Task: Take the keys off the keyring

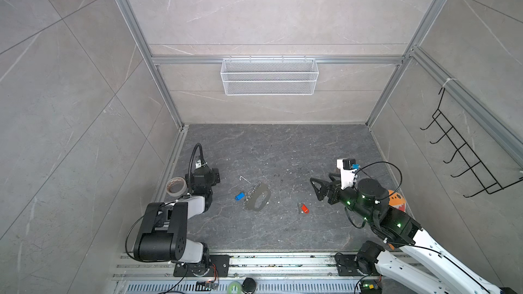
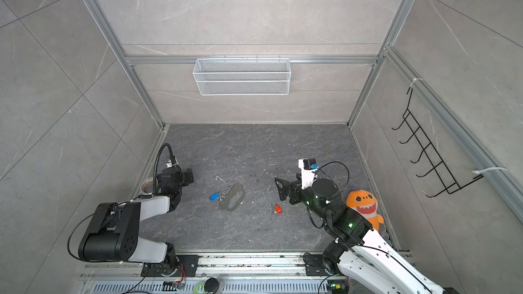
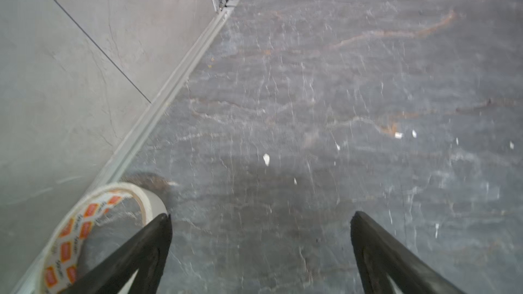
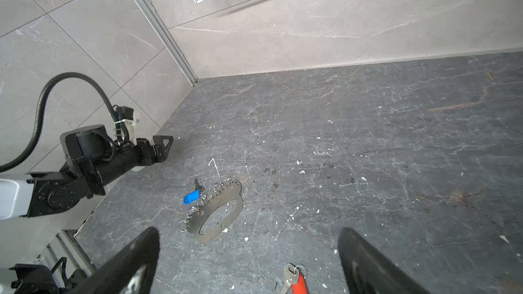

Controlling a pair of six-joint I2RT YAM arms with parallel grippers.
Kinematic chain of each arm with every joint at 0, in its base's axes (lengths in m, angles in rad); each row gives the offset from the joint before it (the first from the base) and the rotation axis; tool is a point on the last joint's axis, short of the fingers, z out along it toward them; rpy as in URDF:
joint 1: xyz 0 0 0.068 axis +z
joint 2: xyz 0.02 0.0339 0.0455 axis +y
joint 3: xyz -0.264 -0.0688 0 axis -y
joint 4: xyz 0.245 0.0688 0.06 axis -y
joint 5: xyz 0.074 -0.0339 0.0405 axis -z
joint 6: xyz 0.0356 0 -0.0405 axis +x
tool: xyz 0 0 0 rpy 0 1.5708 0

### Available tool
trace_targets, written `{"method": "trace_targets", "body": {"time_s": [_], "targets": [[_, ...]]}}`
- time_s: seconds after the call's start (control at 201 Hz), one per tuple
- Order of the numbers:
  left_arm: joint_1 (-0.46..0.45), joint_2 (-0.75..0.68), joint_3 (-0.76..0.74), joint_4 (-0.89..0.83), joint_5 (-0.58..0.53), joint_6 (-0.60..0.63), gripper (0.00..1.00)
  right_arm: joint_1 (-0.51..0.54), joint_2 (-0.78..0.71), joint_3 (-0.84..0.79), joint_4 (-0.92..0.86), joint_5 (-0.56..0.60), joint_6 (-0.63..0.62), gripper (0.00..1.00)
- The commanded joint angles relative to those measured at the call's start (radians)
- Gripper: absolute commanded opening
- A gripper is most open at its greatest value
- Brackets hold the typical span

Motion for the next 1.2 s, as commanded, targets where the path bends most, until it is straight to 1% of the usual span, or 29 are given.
{"method": "trace_targets", "body": {"time_s": [0.0,0.025,0.05,0.115,0.169,0.234,0.294,0.374,0.483,0.578,0.653,0.717,0.782,0.787,0.832,0.907,0.981,1.041,1.136,1.196], "targets": [[0.006,0.034,-0.086,0.313,0.062,0.028,1.0,-0.003,-0.019,-0.039,0.039,0.02,-0.005,1.0],[0.004,0.089,-0.11,0.44,0.063,0.057,1.0,-0.004,-0.02,-0.044,0.049,0.022,-0.005,1.0],[0.004,0.098,-0.115,0.471,0.056,0.072,1.0,-0.003,-0.021,-0.05,0.054,0.022,-0.005,1.0],[0.012,0.032,-0.08,0.277,0.073,0.027,1.0,-0.003,-0.02,-0.063,0.067,0.034,-0.006,0.99],[0.017,0.073,-0.069,0.336,0.048,0.036,1.0,-0.004,-0.015,-0.07,0.074,0.058,-0.013,0.99],[0.019,0.045,-0.057,0.259,0.056,0.02,1.0,-0.004,-0.004,-0.069,0.075,0.085,-0.018,1.0],[0.02,0.061,-0.064,0.299,0.05,0.028,1.0,-0.004,0.007,-0.074,0.095,0.096,-0.025,1.0],[0.02,0.051,-0.06,0.272,0.055,0.023,1.0,-0.004,0.022,-0.083,0.132,0.131,-0.036,1.0],[0.019,0.051,-0.058,0.27,0.056,0.022,1.0,-0.004,0.04,-0.095,0.188,0.25,-0.078,1.0],[0.02,0.052,-0.058,0.272,0.055,0.023,1.0,-0.004,0.071,-0.115,0.267,0.363,-0.156,1.0],[0.019,0.053,-0.06,0.278,0.055,0.025,1.0,-0.007,0.119,-0.147,0.377,0.445,-0.242,1.0],[0.02,0.054,-0.06,0.274,0.054,0.023,1.0,-0.018,0.185,-0.165,0.471,0.512,-0.349,1.0],[0.02,0.053,-0.059,0.275,0.055,0.023,1.0,-0.039,0.263,-0.184,0.559,0.565,-0.486,1.0],[0.02,0.053,-0.059,0.275,0.055,0.024,1.0,-0.04,0.278,-0.189,0.573,0.586,-0.502,1.0],[0.021,0.053,-0.059,0.275,0.055,0.024,1.0,-0.074,0.33,-0.207,0.638,0.634,-0.531,1.0],[0.022,0.053,-0.06,0.275,0.055,0.023,1.0,-0.158,0.398,-0.237,0.679,0.584,-0.522,1.0],[0.022,0.054,-0.059,0.275,0.055,0.023,1.0,-0.243,0.474,-0.28,0.769,0.516,-0.506,1.0],[0.022,0.053,-0.058,0.274,0.056,0.023,1.0,-0.304,0.547,-0.303,0.841,0.487,-0.482,1.0],[0.021,0.053,-0.058,0.274,0.057,0.024,1.0,-0.395,0.644,-0.325,0.949,0.395,-0.448,1.0],[0.022,0.053,-0.058,0.273,0.056,0.024,1.0,-0.443,0.697,-0.331,1.007,0.331,-0.448,1.0]]}}
